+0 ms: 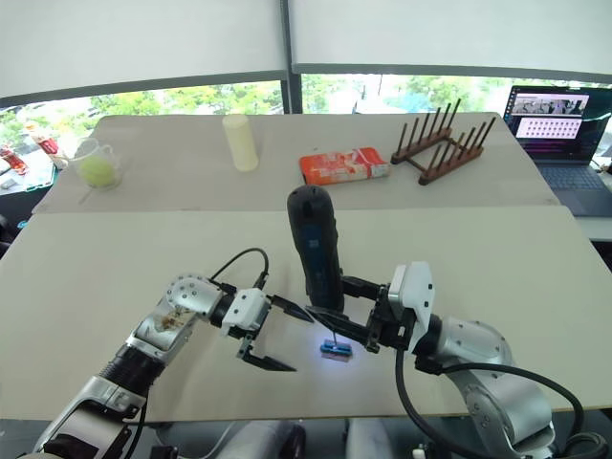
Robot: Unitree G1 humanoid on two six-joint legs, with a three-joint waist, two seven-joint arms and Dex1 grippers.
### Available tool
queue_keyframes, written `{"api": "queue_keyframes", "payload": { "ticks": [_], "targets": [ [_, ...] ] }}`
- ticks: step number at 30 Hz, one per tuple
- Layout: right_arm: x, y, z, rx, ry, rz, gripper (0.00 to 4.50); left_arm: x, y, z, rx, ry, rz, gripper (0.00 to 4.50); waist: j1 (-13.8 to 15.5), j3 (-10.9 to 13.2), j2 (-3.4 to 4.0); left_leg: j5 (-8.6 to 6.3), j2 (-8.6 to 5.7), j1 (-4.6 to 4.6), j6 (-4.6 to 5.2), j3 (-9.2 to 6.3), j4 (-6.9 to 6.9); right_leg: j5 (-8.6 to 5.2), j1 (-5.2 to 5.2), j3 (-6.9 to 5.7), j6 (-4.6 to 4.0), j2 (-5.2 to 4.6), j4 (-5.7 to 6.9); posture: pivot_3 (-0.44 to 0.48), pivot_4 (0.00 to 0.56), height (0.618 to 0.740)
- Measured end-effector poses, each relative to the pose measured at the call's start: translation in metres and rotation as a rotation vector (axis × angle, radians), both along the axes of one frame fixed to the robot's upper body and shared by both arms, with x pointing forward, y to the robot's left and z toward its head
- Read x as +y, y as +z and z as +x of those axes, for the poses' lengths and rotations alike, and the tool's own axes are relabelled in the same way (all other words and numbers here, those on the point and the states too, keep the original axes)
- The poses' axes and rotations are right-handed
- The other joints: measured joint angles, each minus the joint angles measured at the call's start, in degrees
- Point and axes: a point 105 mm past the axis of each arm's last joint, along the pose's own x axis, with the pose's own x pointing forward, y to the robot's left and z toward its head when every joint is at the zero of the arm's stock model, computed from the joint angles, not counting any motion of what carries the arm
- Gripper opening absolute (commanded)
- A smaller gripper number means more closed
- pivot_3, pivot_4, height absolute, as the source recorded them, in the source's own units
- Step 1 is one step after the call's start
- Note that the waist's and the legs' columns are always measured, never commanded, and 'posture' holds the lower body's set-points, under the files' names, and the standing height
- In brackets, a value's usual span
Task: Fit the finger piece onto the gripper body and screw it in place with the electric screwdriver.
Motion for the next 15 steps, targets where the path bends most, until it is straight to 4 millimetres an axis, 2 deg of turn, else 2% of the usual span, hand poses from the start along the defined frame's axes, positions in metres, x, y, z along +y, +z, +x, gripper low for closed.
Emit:
{"api": "queue_keyframes", "payload": {
  "ticks": [15],
  "targets": [
    [-0.0001, -0.0007, -0.0004, 0.003, 0.004, 0.0, 1.92, -0.0006, -0.0005, 0.0003, 0.002, 0.002, -0.003, 4.5, 0.0, 0.0, 0.0, 0.0, 0.0, 0.0, 0.0, 0.0, 0.0, 0.0, 0.0, 0.0, 0.0, 0.0, 0.0, 0.0, 0.15, 0.74]
  ]
}}
